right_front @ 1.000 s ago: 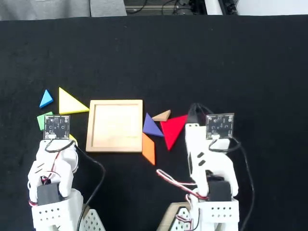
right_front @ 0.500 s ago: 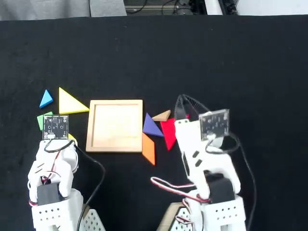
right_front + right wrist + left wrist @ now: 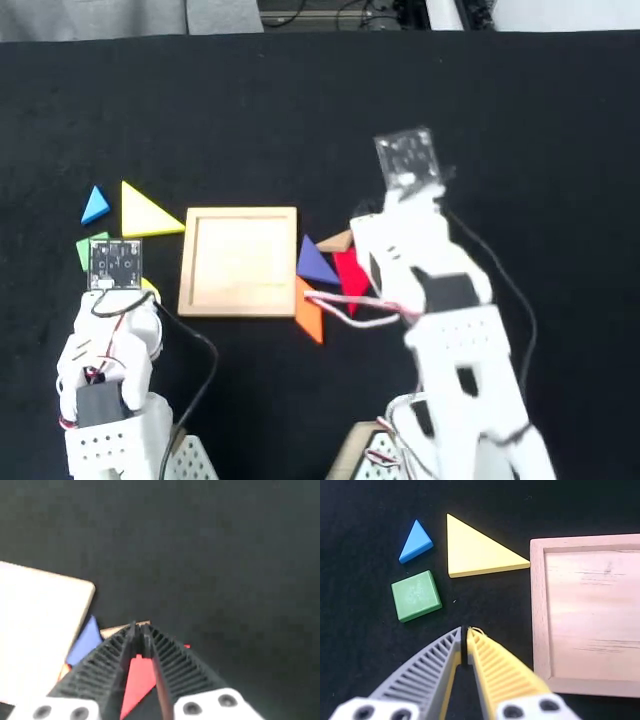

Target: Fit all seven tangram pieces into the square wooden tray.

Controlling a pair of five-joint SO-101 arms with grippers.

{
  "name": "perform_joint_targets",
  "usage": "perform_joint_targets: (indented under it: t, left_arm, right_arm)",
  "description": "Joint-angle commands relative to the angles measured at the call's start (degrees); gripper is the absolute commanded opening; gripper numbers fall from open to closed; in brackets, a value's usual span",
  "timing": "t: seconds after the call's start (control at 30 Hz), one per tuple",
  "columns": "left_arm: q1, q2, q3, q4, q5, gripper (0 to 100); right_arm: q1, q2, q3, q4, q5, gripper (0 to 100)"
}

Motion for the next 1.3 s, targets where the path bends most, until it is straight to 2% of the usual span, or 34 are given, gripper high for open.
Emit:
perform_joint_targets:
  t: [0.0, 0.43, 0.63, 0.93, 1.27]
  left_arm:
    - [0.2, -0.3, 1.0, -0.4, 0.7, 3]
    - [0.5, -0.3, 1.0, -0.4, 0.6, 3]
    - [0.6, -0.3, 1.0, -0.4, 0.6, 3]
    - [0.6, -0.3, 1.0, -0.4, 0.6, 3]
    - [0.6, -0.3, 1.0, -0.4, 0.6, 3]
  right_arm:
    - [-0.6, 6.5, -5.7, 2.5, 0.0, 1.5]
    - [-0.6, 29.2, -14.5, 4.1, 0.4, 1.5]
    - [-3.0, 37.1, -21.0, 10.2, 0.5, 1.4]
    - [-5.3, 42.7, -22.9, 4.7, 2.5, 1.5]
    - [-5.0, 52.7, -32.4, 4.9, 2.5, 1.2]
